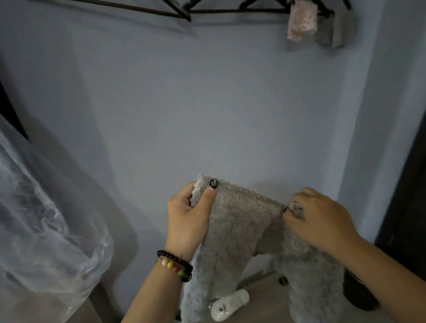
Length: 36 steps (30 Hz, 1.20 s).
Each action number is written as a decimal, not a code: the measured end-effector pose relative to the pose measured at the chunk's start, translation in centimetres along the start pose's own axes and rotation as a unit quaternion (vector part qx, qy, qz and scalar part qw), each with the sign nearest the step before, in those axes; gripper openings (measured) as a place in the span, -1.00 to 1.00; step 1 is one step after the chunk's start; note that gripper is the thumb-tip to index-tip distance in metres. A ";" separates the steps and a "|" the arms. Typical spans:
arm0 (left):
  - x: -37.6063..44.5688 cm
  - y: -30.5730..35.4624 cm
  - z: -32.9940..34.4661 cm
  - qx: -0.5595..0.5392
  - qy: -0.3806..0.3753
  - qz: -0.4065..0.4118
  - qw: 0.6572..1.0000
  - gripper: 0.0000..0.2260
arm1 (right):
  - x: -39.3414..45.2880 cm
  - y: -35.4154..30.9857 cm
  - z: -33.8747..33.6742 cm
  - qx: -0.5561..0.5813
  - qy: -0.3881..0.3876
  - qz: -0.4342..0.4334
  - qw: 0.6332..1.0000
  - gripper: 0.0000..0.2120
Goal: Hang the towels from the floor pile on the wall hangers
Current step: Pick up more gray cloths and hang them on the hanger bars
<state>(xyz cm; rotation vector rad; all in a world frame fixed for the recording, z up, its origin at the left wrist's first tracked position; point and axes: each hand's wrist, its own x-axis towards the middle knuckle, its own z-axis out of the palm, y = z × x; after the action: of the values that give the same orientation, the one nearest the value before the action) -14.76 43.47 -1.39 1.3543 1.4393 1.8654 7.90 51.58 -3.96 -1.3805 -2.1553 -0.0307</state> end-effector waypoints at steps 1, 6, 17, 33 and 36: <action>-0.5 0.3 1.9 -0.007 -0.005 0.000 1.000 -0.78 | -0.8 1.7 -1.0 0.006 -0.003 0.015 1.000 -0.74; -3.3 2.1 11.4 -0.037 -0.026 0.009 0.999 -0.71 | -5.2 10.4 -6.2 0.002 -0.049 0.057 0.997 -0.77; -5.4 3.4 24.9 -0.048 -0.010 -0.043 0.998 -0.66 | -9.1 23.5 -12.3 0.146 -0.120 0.181 0.965 -0.67; 5.2 -7.2 34.9 -0.086 -0.117 -0.205 0.968 -0.60 | 4.5 28.5 -11.6 0.372 -0.149 0.190 0.896 -0.68; 8.7 -8.2 37.2 -0.122 -0.115 -0.198 0.966 -0.74 | 9.3 29.8 -10.4 0.382 -0.208 0.199 0.878 -0.63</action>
<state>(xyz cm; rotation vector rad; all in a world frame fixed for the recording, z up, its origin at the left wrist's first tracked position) 12.08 71.61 -5.40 1.0353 1.2094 1.5140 34.81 69.89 0.89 -1.3574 -1.7919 1.2363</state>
